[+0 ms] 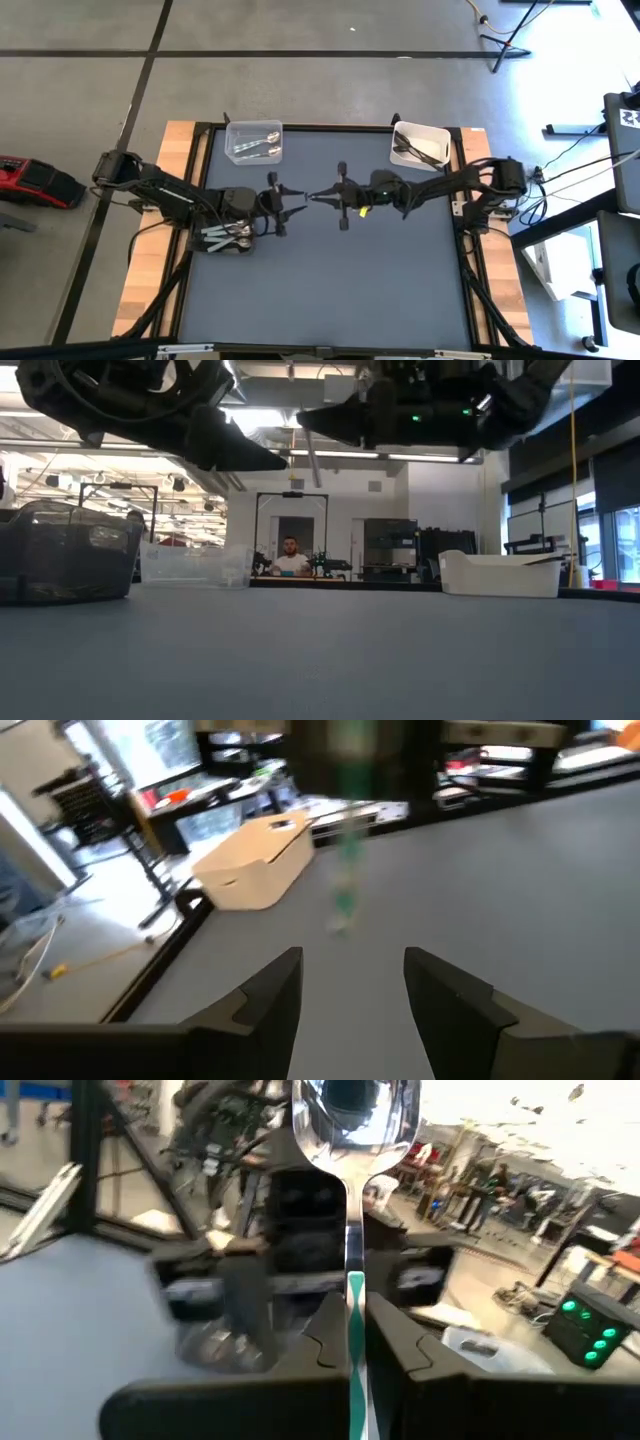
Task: Sort silverware by color (type)
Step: Put the green spoon into the transparent bin
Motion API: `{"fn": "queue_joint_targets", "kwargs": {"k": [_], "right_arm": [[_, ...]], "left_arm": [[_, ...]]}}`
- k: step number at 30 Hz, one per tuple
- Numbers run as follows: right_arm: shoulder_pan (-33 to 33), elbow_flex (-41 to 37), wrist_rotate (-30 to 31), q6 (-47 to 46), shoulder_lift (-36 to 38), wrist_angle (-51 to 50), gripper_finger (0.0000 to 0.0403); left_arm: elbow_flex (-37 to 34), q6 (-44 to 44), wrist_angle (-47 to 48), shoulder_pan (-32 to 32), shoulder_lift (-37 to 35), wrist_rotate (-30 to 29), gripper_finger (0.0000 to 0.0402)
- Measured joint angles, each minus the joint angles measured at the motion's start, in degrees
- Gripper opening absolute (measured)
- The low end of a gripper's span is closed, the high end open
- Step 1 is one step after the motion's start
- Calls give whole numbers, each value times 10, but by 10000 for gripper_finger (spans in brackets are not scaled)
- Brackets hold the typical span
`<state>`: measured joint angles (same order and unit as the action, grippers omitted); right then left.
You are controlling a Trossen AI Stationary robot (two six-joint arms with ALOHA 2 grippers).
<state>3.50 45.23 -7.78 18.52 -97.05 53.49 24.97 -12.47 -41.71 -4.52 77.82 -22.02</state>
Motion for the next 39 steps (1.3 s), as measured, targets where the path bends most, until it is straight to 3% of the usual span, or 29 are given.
{"fn": "queue_joint_targets", "kwargs": {"k": [7, 13, 16, 34, 39], "right_arm": [[35, 17, -10, -1, -16, -7, 3], [45, 17, -32, -3, -25, 4, 3], [44, 19, -39, -2, -32, 9, 3], [16, 99, -49, -5, -108, 7, 3], [17, 114, -48, -5, -127, 2, 3]], "left_arm": [[-27, -29, -32, 35, -32, 50, 172], [-79, 1, -82, 91, -101, 178, 172], [-80, 17, -81, 106, -105, 211, 172], [-80, 19, -122, 75, -101, 199, 172], [-80, 25, -134, 75, -99, 234, 172]]}}
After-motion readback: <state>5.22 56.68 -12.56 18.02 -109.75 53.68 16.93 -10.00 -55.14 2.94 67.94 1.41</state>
